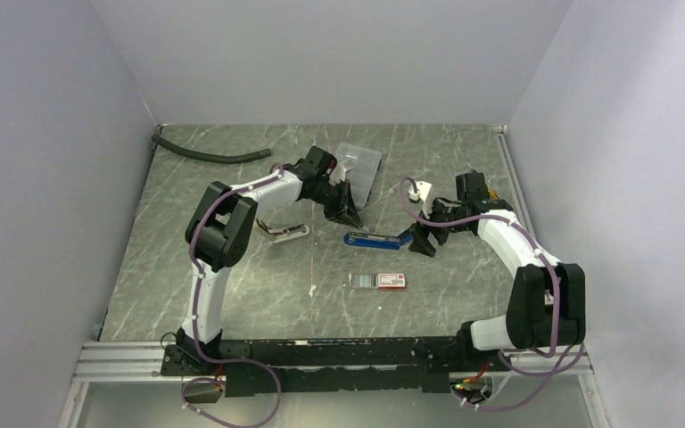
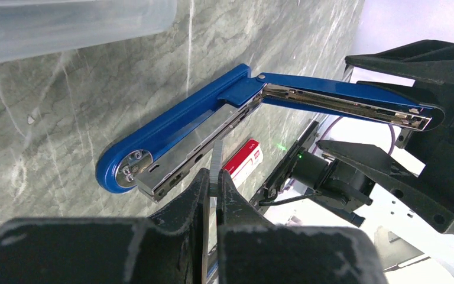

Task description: Load the staples into the stapler

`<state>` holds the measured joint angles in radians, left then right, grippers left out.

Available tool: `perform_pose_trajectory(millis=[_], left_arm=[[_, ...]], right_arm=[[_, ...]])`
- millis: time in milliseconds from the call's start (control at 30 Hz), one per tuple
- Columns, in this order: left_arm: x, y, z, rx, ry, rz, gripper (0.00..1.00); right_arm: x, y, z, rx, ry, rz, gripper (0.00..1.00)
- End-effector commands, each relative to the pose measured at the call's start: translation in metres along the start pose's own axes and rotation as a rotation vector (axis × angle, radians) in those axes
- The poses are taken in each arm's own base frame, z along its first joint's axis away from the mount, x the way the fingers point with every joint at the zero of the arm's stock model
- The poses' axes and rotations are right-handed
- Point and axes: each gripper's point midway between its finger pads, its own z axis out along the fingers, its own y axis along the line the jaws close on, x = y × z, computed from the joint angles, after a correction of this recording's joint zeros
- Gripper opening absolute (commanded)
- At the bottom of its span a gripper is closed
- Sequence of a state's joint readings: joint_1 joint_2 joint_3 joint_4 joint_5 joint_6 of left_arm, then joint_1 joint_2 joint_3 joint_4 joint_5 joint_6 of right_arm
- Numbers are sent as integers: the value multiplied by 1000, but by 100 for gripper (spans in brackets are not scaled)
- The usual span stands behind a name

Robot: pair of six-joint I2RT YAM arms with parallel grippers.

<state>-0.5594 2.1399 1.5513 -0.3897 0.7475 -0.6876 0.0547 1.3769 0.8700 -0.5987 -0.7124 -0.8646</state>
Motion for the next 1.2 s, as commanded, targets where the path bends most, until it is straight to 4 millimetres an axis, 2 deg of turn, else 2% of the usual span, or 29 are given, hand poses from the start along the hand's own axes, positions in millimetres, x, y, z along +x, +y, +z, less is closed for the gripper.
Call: perform_pose_trajectory(millis=[0, 467, 1167], left_arm=[[-5, -18, -8, 35, -5, 62, 3], [1, -5, 2, 20, 27, 38, 3], [5, 1, 8, 11, 39, 20, 3]], right_arm=[[-11, -2, -3, -10, -30, -26, 84], [-9, -2, -2, -13, -26, -23, 85], [-8, -2, -2, -15, -23, -22, 85]])
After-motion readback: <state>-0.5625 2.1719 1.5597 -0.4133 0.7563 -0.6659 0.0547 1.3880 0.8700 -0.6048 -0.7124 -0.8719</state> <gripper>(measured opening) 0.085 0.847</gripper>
